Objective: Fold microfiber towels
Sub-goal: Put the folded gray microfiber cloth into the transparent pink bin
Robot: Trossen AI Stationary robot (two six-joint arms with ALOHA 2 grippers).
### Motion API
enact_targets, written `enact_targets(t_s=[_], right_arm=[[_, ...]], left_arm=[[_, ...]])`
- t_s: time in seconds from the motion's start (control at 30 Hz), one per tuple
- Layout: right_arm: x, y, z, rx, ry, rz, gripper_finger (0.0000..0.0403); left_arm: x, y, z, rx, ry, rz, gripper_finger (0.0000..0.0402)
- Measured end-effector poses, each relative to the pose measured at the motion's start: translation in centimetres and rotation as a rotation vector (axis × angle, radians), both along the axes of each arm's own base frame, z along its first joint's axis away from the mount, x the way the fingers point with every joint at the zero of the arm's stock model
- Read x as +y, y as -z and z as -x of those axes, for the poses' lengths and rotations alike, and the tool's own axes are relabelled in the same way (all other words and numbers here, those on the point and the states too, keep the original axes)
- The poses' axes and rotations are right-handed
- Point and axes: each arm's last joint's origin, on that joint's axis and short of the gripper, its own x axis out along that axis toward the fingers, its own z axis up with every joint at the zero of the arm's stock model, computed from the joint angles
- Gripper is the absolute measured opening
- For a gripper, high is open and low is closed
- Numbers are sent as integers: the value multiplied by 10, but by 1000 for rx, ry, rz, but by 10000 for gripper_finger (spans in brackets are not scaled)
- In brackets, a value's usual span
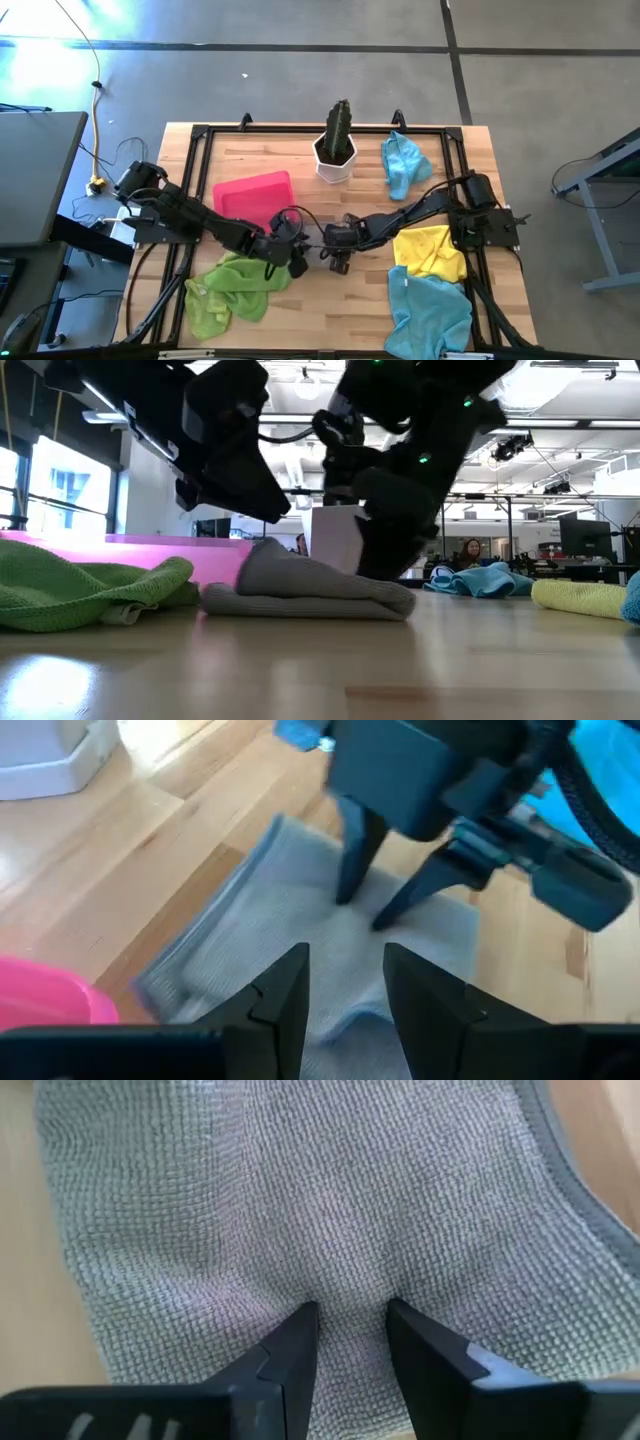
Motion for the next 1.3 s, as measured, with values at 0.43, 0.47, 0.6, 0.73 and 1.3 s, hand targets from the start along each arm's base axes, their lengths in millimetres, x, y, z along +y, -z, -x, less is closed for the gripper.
enact_targets(t_s=[0.43,0.47,0.6,0.73,1.3], right_arm=[[9,-34,33,80,134,93,121],[9,-34,33,78,136,96,121],[8,-34,31,64,120,121,121],[9,-35,28,35,66,139,121],[6,-57,43,58,78,209,121]], left_arm=[[22,2,-4,-3,-70,146,184],[24,2,-5,-18,-100,172,191],[35,4,-8,-73,-226,299,211],[39,10,-18,-135,-247,338,218],[36,6,-28,-84,-87,339,217]])
